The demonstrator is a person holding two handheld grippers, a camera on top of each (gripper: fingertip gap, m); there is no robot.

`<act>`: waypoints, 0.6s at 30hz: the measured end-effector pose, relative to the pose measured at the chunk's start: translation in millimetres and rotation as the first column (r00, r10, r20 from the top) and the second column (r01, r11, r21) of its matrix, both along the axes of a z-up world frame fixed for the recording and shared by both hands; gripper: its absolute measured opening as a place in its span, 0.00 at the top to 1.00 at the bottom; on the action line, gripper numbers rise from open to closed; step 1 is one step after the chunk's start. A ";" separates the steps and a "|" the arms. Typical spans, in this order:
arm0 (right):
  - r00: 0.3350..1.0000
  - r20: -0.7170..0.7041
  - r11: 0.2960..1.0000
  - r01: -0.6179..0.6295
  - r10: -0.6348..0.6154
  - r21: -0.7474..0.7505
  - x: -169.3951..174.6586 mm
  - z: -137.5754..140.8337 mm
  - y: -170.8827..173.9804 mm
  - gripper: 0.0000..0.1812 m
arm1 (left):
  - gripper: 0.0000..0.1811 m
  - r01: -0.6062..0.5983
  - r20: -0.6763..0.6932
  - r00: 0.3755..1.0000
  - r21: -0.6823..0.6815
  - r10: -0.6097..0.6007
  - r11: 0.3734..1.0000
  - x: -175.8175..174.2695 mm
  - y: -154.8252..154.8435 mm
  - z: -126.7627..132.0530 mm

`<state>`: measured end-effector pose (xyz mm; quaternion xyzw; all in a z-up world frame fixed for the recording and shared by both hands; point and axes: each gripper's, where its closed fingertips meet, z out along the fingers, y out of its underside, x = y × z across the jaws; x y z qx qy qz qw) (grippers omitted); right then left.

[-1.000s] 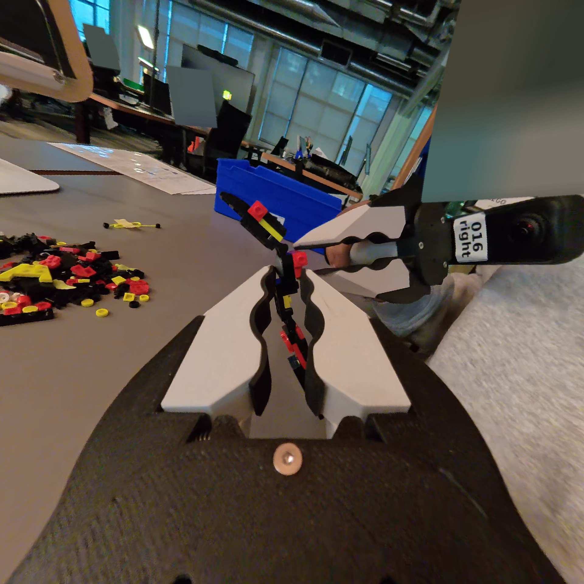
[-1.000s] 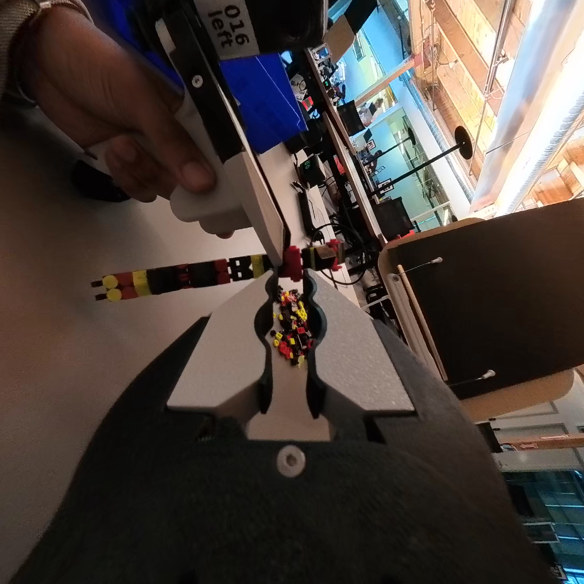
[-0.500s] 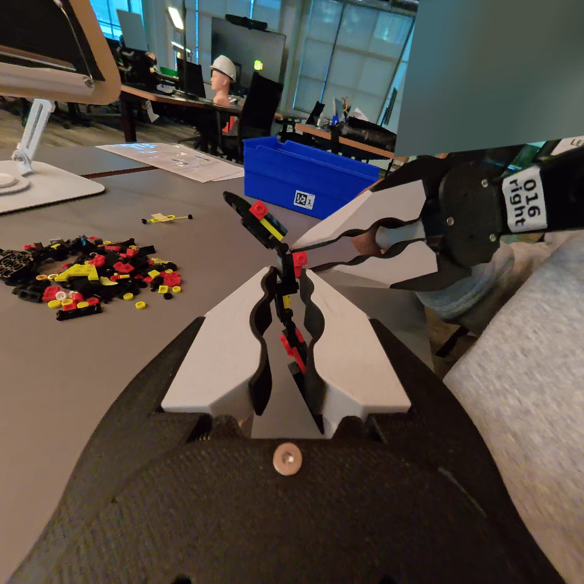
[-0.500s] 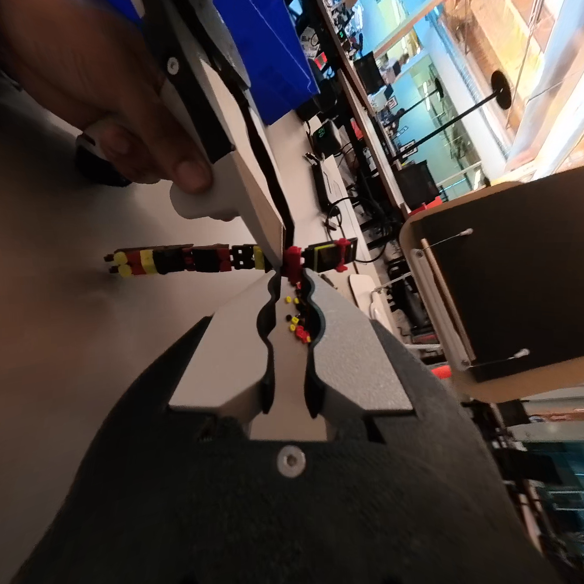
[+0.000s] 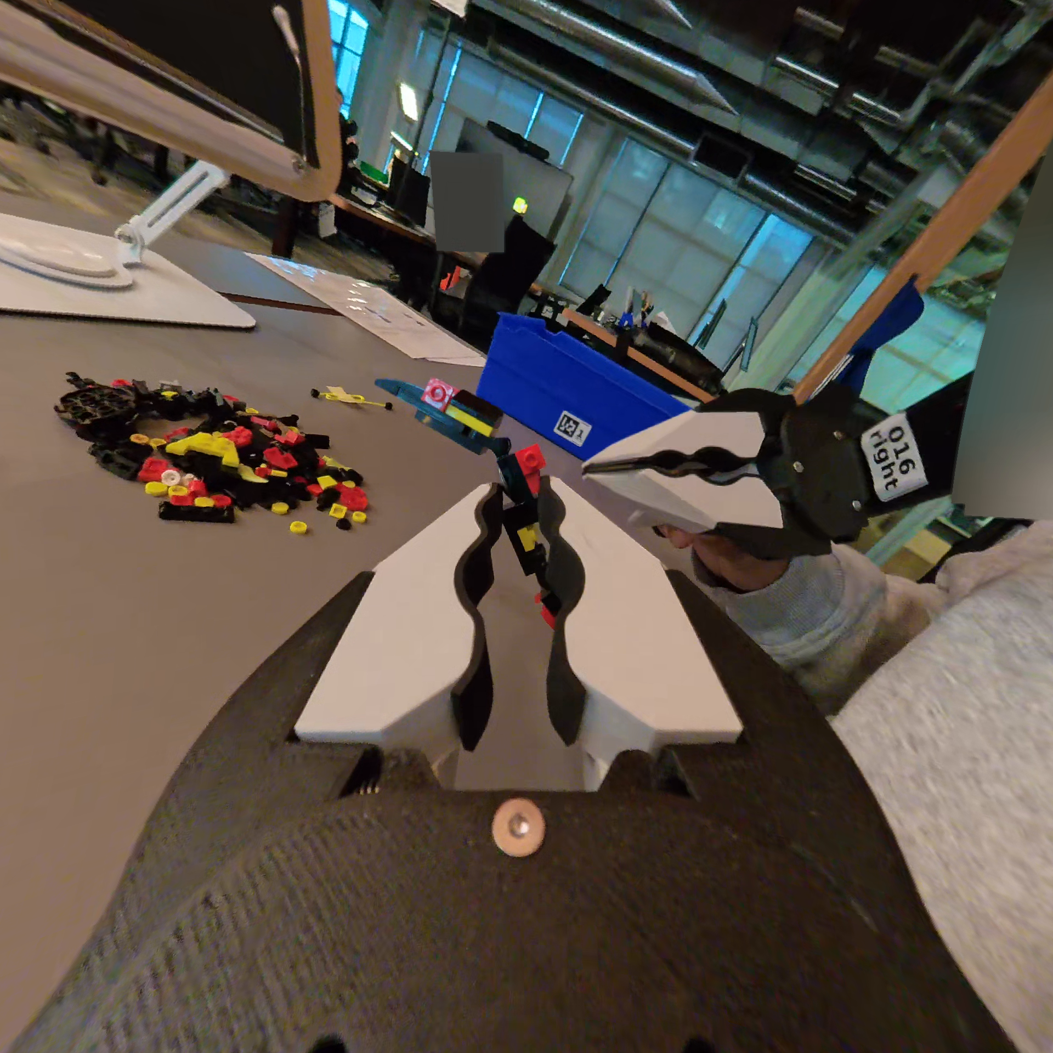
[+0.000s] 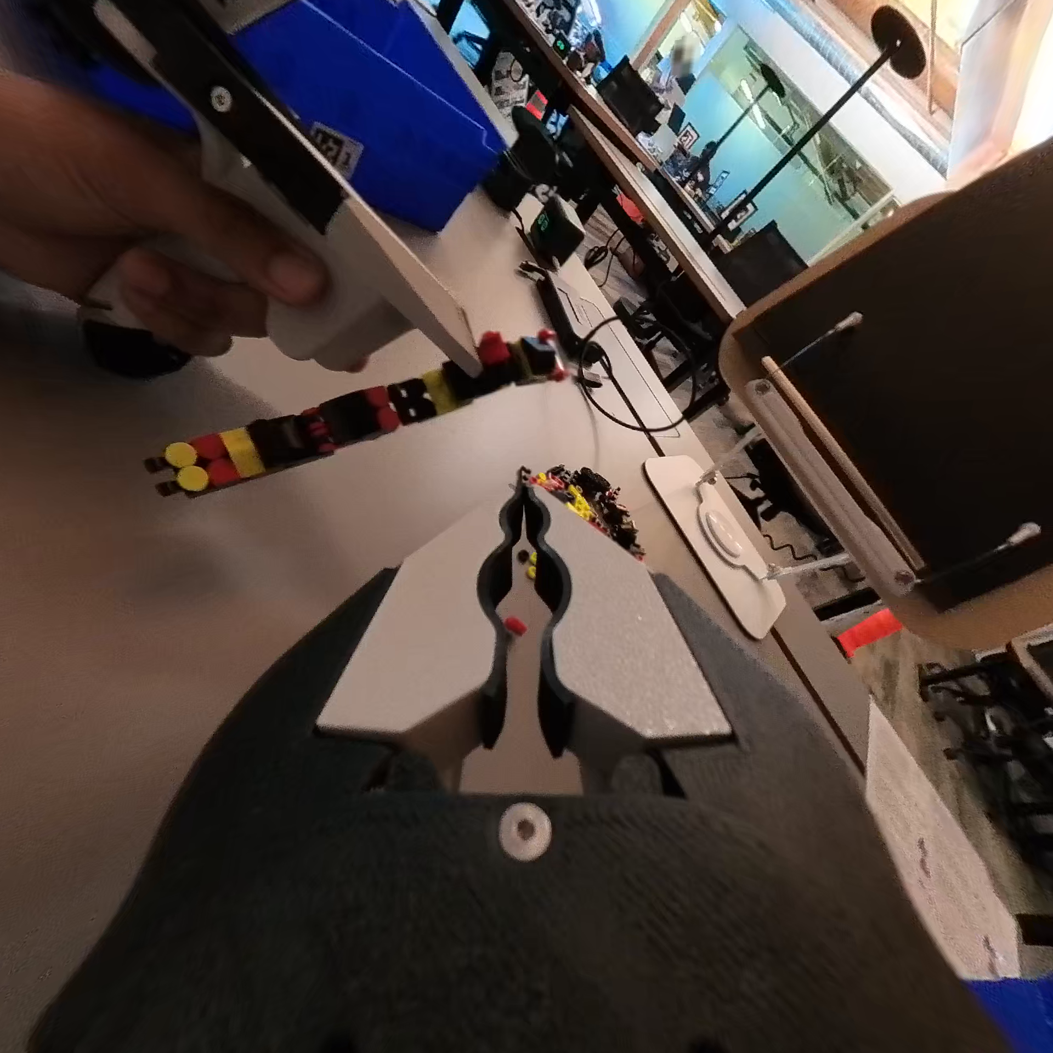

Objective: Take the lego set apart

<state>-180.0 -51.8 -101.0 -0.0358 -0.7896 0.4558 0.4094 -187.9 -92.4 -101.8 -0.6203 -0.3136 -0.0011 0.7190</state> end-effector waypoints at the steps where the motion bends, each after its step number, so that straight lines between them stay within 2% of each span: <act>1: 1.000 0.008 1.000 0.007 -0.007 -0.015 -2.8 0.3 2.7 1.00 | 0.94 -0.002 0.010 1.000 0.008 0.002 1.000 -1.3 -2.4 -0.9; 6: 0.994 0.104 0.994 0.056 -0.046 -0.094 -19.7 -3.8 22.4 1.00 | 0.94 0.005 0.051 0.999 0.054 -0.008 0.999 -4.6 -6.5 -0.5; 9: 0.972 0.164 0.981 0.179 -0.166 -0.072 -44.6 -14.0 53.8 0.98 | 0.94 0.019 0.081 0.996 0.026 -0.021 0.999 -4.6 -3.3 -8.9; 11: 0.932 0.300 0.973 0.227 -0.202 -0.049 -56.1 -34.3 71.3 0.94 | 0.94 0.043 0.135 0.990 -0.003 -0.043 0.999 -4.4 0.4 -17.8; 14: 0.830 0.537 0.969 0.232 -0.151 -0.086 -57.9 -65.1 71.3 0.87 | 0.94 0.055 0.229 0.972 -0.045 -0.043 0.997 -7.6 2.3 -31.8; 16: 0.785 0.612 0.970 0.212 -0.098 -0.116 -55.4 -75.8 59.9 0.83 | 0.94 0.083 0.315 0.948 -0.093 -0.050 0.992 -9.1 4.7 -46.1; 18: 0.774 0.624 0.977 0.197 -0.106 -0.078 -57.4 -84.7 53.7 0.83 | 0.94 0.082 0.359 0.933 -0.114 -0.036 0.990 -11.9 4.8 -53.6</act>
